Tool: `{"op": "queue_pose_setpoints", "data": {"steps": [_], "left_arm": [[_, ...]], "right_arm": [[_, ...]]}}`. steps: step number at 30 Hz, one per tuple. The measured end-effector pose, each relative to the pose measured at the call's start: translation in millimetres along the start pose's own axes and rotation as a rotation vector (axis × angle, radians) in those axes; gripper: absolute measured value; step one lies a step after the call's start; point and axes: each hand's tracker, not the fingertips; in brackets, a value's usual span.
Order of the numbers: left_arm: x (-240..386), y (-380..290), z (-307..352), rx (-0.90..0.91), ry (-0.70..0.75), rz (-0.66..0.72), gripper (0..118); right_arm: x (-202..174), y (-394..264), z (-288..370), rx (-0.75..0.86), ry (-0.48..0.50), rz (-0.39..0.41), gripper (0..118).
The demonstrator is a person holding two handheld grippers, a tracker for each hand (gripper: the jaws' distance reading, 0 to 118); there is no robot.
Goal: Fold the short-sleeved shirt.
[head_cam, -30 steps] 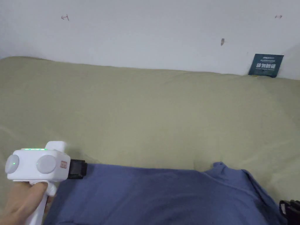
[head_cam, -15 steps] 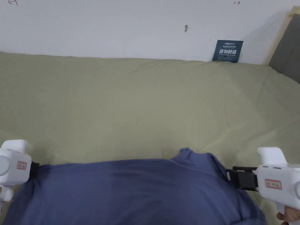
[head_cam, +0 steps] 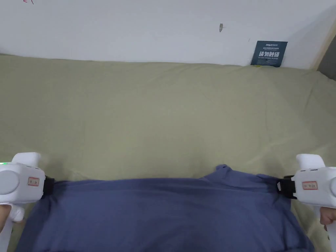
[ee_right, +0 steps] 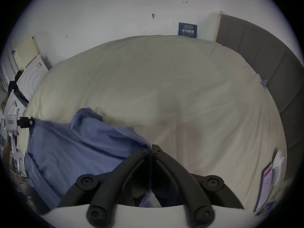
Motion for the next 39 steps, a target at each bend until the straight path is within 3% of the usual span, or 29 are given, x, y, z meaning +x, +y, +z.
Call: {"op": "queue_pose_setpoints", "data": {"steps": [3, 5, 15, 24, 34, 38, 39], "left_arm": [[-3.7, -1.1, 18.1, 0.020, -0.014, 0.009, 0], [-6.9, -2.3, 33.9, 0.037, -0.028, 0.012, 0], [-27.8, -51.2, 139.7, 0.152, -0.076, 0.008, 0], [-44.1, -145.7, 191.2, 0.220, -0.116, -0.014, 0], [-59.2, -238.3, 174.0, 0.180, -0.161, -0.006, 0], [-57.1, -248.9, 157.7, 0.140, -0.148, 0.002, 11], [-56.0, -249.9, 157.2, 0.134, -0.147, 0.003, 27]], "right_arm": [[9.9, -9.5, 24.2, 0.027, 0.008, 0.011, 3], [12.5, -10.4, 41.2, 0.051, 0.043, -0.029, 3], [15.6, -27.8, 127.2, 0.167, 0.105, 0.003, 3], [14.5, -129.7, 199.1, 0.194, 0.124, 0.026, 3], [5.7, -230.1, 192.8, 0.062, 0.141, -0.035, 3], [3.5, -245.4, 172.2, 0.009, 0.119, -0.029, 6], [2.5, -248.1, 168.4, 0.003, 0.108, -0.035, 15]]}}
